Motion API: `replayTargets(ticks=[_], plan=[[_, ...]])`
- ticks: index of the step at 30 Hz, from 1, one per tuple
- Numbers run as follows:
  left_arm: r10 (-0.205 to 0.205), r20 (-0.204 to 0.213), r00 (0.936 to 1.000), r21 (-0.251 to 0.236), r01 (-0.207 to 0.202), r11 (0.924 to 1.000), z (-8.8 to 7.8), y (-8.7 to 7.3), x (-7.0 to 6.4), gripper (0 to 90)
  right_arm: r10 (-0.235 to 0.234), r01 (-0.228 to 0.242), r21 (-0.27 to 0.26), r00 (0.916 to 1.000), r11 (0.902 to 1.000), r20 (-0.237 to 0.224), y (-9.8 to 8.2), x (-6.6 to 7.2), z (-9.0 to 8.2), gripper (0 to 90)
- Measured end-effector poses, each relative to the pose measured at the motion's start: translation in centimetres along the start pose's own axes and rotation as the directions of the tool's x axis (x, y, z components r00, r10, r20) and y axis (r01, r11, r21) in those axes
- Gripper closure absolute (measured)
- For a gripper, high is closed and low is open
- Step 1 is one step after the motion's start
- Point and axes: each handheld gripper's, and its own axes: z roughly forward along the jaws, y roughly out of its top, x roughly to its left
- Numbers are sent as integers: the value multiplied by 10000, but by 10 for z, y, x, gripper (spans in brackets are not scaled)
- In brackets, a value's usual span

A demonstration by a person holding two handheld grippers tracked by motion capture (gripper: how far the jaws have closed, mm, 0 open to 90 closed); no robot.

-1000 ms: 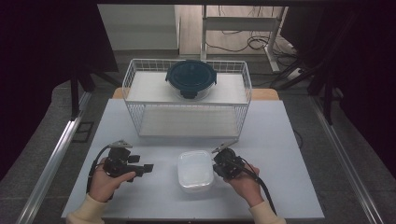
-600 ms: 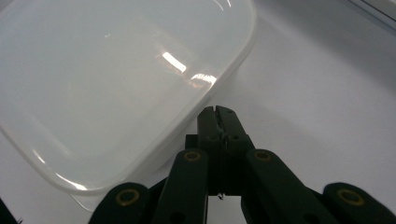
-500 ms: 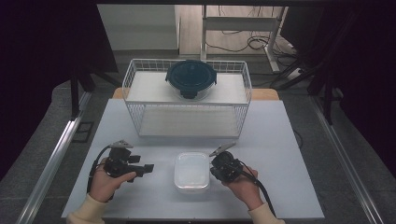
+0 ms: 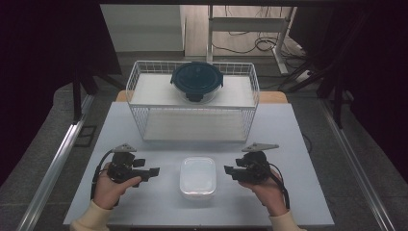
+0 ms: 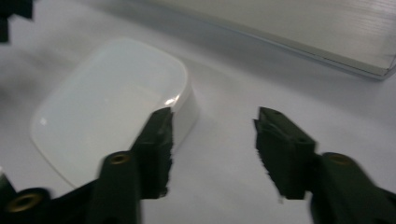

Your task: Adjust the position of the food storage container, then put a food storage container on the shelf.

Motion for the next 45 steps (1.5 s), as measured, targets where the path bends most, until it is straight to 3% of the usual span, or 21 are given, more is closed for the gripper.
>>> replayTargets(ticks=[3, 9, 21, 30, 33, 36, 40, 45], plan=[[-22, 113, 9999, -67, 23, 10000, 1, 1, -4, 240, 152, -154, -137, 9997, 9998, -194, -1, -1, -2, 354], [29, 214, 9998, -192, -25, 9998, 1, 1, -8, 241, 558, -578, -140, 9918, 9982, -1148, -4, -4, 1, 315], [-114, 257, 9996, -289, 121, 9995, 2, 1, -7, 236, 600, -598, 45, 9941, 9982, -909, -5, -5, 6, 316], [-165, 490, 9987, -266, 179, 9995, 10, 3, -14, 234, 845, -823, 229, 9886, 9963, -1248, -8, -2, 12, 350], [-366, 713, 9968, -283, 387, 9989, 14, 3, -17, 232, 900, -865, 294, 9843, 9958, -1520, -8, 1, 15, 362], [-699, 1056, 9919, -189, 723, 9972, 20, 3, -17, 233, 995, -939, 405, 9808, 9948, -1675, -9, 3, 20, 375], [-1275, 1659, 9779, 6, 1292, 9916, 30, 3, -17, 241, 1313, -1236, 505, 9707, 9910, -2011, -11, 3, 27, 396], [-1812, 2128, 9602, 43, 1845, 9828, 39, 5, -19, 256, 1536, -1440, 576, 9597, 9879, -2355, -12, 5, 33, 428]])
